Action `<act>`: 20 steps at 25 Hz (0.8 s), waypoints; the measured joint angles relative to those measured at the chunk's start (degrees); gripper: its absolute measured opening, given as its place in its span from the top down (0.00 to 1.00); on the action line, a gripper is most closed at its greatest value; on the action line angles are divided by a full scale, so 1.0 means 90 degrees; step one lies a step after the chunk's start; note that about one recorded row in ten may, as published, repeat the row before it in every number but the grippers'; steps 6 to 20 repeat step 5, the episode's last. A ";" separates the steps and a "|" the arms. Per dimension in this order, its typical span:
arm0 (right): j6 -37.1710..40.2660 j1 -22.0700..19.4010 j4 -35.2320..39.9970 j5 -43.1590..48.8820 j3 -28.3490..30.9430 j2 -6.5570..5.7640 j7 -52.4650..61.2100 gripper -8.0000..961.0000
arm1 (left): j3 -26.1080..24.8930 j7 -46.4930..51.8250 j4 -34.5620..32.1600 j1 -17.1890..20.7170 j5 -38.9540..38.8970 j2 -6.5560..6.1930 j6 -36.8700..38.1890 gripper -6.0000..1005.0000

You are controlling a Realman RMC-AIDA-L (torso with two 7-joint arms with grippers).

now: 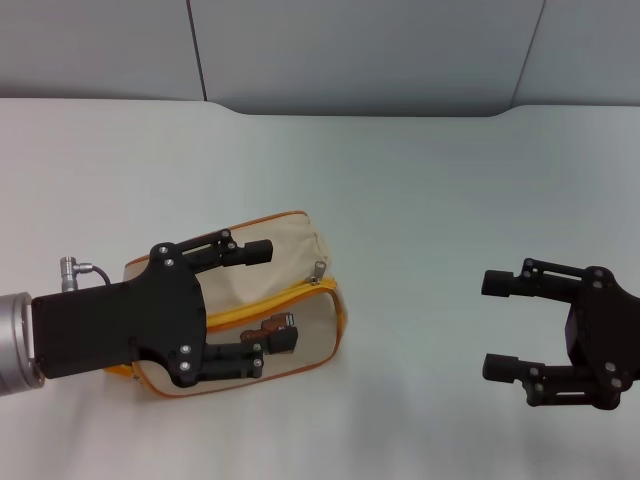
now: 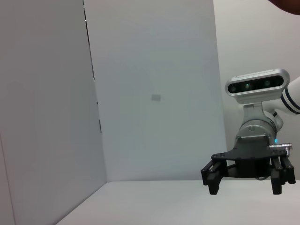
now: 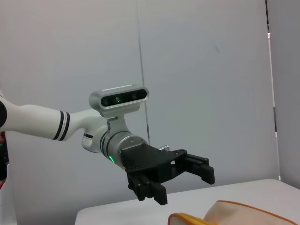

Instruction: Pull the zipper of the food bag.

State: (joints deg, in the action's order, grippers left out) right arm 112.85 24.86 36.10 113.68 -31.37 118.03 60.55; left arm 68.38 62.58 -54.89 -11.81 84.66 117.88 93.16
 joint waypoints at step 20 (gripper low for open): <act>-0.0002 0.0013 0.0003 0.0010 0.0000 0.0020 0.0002 0.18 | -0.0013 -0.0059 0.0054 -0.0009 0.0000 0.0008 -0.0011 0.18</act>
